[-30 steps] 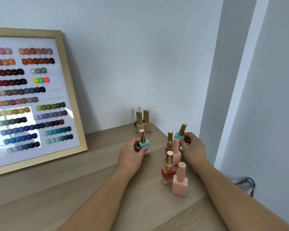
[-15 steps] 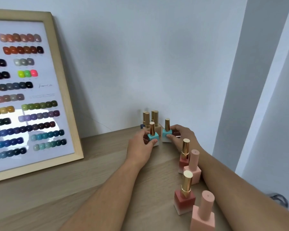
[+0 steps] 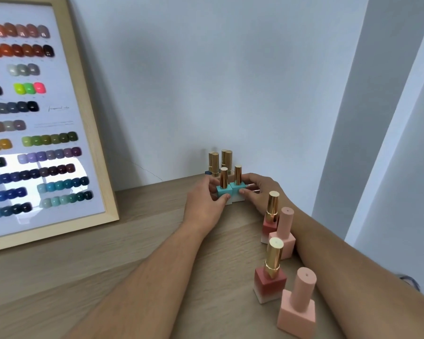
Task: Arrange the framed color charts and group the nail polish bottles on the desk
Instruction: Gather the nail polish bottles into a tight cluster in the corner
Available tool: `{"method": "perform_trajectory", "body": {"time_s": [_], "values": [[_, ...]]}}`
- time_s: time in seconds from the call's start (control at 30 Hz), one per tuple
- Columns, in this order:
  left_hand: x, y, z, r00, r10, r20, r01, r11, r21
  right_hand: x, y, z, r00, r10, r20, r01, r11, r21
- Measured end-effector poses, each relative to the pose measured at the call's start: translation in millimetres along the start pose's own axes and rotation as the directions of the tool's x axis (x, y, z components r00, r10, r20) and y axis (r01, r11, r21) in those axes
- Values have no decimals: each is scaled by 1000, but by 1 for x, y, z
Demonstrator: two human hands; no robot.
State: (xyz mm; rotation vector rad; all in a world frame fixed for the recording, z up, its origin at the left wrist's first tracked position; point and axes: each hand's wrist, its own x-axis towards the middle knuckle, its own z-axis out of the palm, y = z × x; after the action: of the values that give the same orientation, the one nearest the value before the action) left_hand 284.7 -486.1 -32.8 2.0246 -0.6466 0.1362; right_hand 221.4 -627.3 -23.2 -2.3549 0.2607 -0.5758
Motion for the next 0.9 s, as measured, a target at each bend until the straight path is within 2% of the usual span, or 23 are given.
{"method": "perform_trajectory", "body": {"time_s": [0.27, 0.5, 0.9], "values": [[6, -2, 2, 998, -12, -60, 12, 1000, -13, 7, 3, 3, 992, 95, -87, -81, 984, 159], [18, -7, 4, 993, -53, -107, 50, 998, -31, 20, 7, 9, 989, 123, -85, -109, 983, 151], [30, -12, 5, 987, -90, -134, 84, 995, -53, 32, 12, 13, 994, 89, -58, -79, 984, 161]]}}
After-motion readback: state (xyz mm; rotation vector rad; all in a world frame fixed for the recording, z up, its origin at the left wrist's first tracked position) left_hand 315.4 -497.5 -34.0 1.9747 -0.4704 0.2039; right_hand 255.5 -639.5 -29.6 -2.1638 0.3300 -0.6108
